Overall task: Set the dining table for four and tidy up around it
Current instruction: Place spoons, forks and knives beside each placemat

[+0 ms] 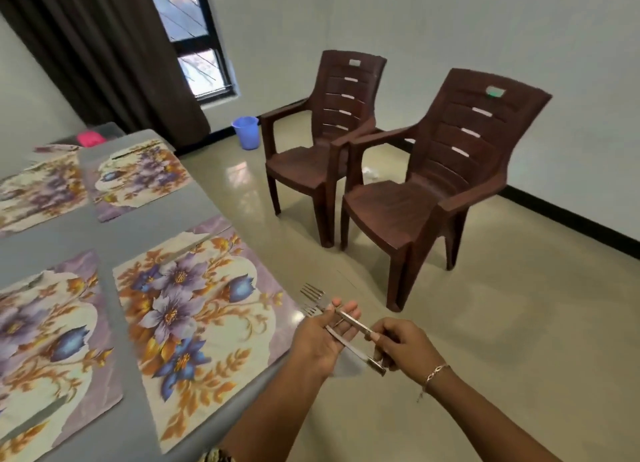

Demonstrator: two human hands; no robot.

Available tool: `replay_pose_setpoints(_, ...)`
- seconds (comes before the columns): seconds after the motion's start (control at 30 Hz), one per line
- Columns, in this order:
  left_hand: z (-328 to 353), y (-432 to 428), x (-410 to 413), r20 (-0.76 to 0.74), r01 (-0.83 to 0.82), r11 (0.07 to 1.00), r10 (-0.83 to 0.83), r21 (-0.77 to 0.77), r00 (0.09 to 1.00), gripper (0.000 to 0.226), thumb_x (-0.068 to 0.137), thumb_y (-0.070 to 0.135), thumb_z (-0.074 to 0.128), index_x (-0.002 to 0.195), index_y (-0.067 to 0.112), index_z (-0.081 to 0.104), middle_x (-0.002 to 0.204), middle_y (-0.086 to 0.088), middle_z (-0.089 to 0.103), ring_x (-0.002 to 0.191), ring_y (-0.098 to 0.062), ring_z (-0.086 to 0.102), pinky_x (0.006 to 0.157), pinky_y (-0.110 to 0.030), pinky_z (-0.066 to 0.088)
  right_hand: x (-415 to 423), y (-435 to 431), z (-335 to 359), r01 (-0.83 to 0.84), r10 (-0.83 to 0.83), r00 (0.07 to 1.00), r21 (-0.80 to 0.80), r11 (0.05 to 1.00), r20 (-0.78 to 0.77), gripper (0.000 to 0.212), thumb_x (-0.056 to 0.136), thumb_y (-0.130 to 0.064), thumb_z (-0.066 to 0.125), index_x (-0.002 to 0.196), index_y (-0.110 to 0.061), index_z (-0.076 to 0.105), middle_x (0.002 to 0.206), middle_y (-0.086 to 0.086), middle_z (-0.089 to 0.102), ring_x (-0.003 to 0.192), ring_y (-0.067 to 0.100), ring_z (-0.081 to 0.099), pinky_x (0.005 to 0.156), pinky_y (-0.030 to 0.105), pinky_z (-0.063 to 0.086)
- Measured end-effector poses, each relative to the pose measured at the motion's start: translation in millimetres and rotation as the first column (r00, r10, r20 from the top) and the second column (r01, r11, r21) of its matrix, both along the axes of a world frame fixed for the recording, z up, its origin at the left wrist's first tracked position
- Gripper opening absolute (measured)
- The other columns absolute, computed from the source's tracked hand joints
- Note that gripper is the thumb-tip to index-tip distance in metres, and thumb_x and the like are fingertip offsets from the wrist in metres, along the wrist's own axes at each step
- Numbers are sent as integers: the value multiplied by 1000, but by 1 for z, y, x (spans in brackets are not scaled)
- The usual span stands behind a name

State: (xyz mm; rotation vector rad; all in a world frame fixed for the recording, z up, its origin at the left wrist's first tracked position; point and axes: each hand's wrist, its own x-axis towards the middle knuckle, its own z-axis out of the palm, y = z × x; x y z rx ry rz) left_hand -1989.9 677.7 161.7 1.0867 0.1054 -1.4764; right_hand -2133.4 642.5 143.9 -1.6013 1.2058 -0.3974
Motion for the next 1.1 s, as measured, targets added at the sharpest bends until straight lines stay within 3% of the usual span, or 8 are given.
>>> replay_pose_setpoints(0.13, -7, -49, -11, -25, -137, 990, 137, -32, 990, 18, 98, 2, 38, 95, 0, 56, 96, -20, 64, 86, -28, 64, 59, -32, 59, 5, -68, -5, -234, 199, 965, -222, 946, -168, 11, 87, -16, 57, 80, -24, 59, 61, -5, 63, 53, 2, 57, 63, 26, 47)
replay_pose_setpoints(0.3, -10, -116, -29, -57, -372, 928, 372, -1, 927, 20, 98, 1, 37, 93, 0, 57, 83, -17, 68, 58, -20, 70, 49, -29, 57, 10, -160, 8, -529, 316, 832, -482, 698, -456, 21, 91, -26, 49, 107, -20, 60, 103, -1, 66, 97, 19, 59, 79, 29, 41)
replay_pose_setpoints(0.47, -1, -151, -28, -57, -577, 816, 577, 28, 815, 21, 98, 3, 39, 88, -1, 58, 67, -14, 71, 54, -21, 69, 47, -30, 57, 33, -216, 8, -649, 503, 756, -583, 489, -419, 25, 90, -25, 46, 103, -16, 65, 98, 2, 64, 89, 21, 62, 74, 26, 43)
replay_pose_setpoints(0.57, 1, -149, -14, -46, -713, 701, 714, 34, 699, 21, 97, 3, 39, 87, 0, 57, 64, -12, 71, 54, -20, 69, 49, -29, 57, 62, -225, -1, -631, 668, 705, -640, 439, -237, 14, 70, -18, 61, 83, -16, 67, 73, -2, 62, 62, 10, 58, 59, 19, 38)
replay_pose_setpoints(0.77, 2, -112, 19, 18, -916, 392, 919, 84, 395, 27, 97, 4, 40, 79, 3, 60, 58, -5, 69, 48, -13, 66, 39, -15, 47, 133, -198, -11, -736, 902, 388, -653, 180, -189, 33, 71, -12, 61, 98, -28, 51, 75, -3, 61, 65, 11, 55, 62, 21, 37)
replay_pose_setpoints(0.87, -5, -87, 35, 28, -956, 241, 968, 168, 249, 21, 95, 4, 46, 84, 2, 64, 65, -9, 69, 59, -18, 65, 31, -9, 35, 167, -175, -13, -761, 961, 206, -647, 40, -183, 34, 74, -13, 50, 106, -23, 56, 79, -1, 65, 76, 13, 53, 62, 19, 40)
replay_pose_setpoints(1.0, -16, -51, 44, 68, -970, 92, 992, 223, 110, 12, 93, 6, 52, 89, 0, 62, 62, -8, 70, 63, -19, 64, 35, -16, 39, 199, -146, -20, -796, 987, 109, -606, 15, -119, 20, 71, -5, 55, 89, -10, 64, 76, 5, 66, 85, 15, 48, 68, 14, 37)
replay_pose_setpoints(1.1, -15, -21, 40, 101, -960, -74, 994, 271, -48, 12, 93, 4, 52, 83, 2, 59, 65, -8, 69, 66, -16, 56, 28, -11, 34, 217, -127, -30, -850, 994, 37, -526, -25, -107, 22, 70, -4, 53, 89, -6, 64, 79, 8, 65, 83, 14, 50, 70, 11, 34)
